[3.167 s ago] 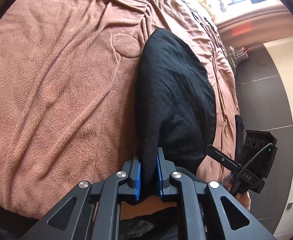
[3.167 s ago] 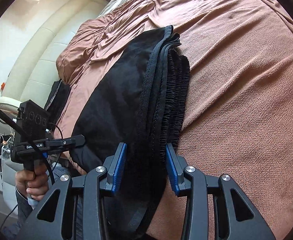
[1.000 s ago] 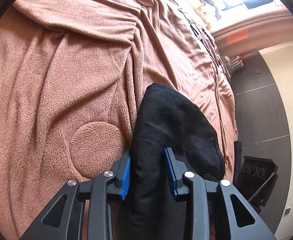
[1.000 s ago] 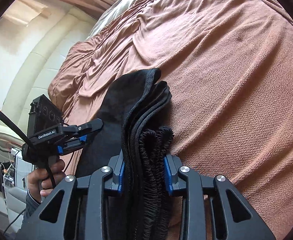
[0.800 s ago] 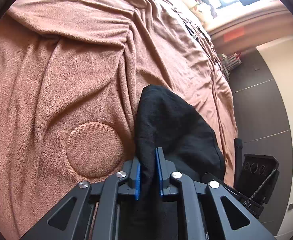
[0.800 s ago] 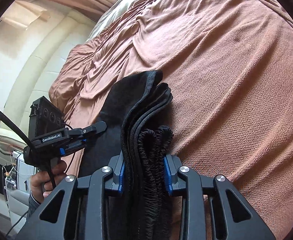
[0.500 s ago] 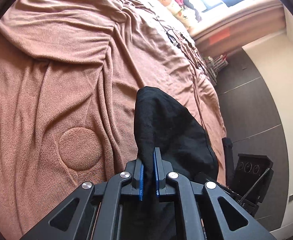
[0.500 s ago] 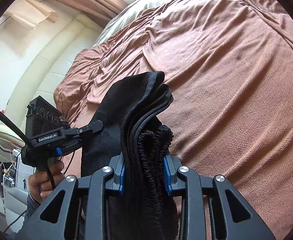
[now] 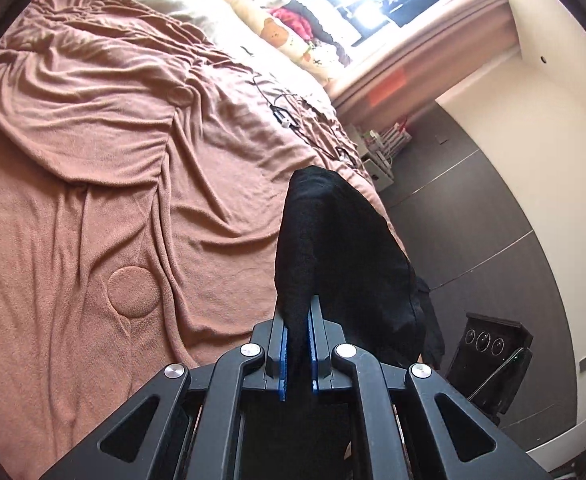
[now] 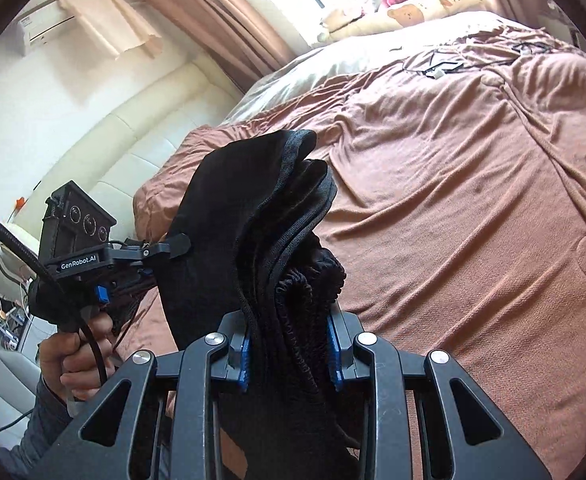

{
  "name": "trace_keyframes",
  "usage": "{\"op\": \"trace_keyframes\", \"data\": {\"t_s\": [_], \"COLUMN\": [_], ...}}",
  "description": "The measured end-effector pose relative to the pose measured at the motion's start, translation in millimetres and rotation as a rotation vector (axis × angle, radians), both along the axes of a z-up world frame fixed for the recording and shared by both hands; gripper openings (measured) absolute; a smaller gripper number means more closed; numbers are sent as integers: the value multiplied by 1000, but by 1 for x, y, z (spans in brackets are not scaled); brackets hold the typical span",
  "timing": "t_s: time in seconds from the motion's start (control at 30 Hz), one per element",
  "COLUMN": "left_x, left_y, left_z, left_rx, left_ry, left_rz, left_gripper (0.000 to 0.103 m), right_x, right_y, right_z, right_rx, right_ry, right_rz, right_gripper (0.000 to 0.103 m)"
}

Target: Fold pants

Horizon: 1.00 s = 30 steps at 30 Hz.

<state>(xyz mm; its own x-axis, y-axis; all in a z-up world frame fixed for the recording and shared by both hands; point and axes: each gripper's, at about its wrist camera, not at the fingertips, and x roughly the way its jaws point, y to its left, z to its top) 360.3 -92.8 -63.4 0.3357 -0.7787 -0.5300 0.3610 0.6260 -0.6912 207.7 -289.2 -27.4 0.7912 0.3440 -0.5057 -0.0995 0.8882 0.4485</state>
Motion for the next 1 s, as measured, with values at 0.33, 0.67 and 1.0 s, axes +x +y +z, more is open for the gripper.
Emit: {"op": "trace_keyframes", "data": {"t_s": [0.33,0.67,1.0], "left_x": [-43,-84,-120], "left_y": [24,62,119], "left_z": [49,99,140], "left_rx": [-20,-56,-83], "left_ry": [-79,-162,-230], "left_rz": [36,78,135], "left_gripper": [8,8,8], "right_x": [-59,-95,-115], "right_y": [43,81,130], "right_z": [37,72,100], "right_rx": [-85,-121,-174], "right_ry": [-108,-170,-213], "right_rz": [22,59,115], "right_gripper": [25,25,25]}}
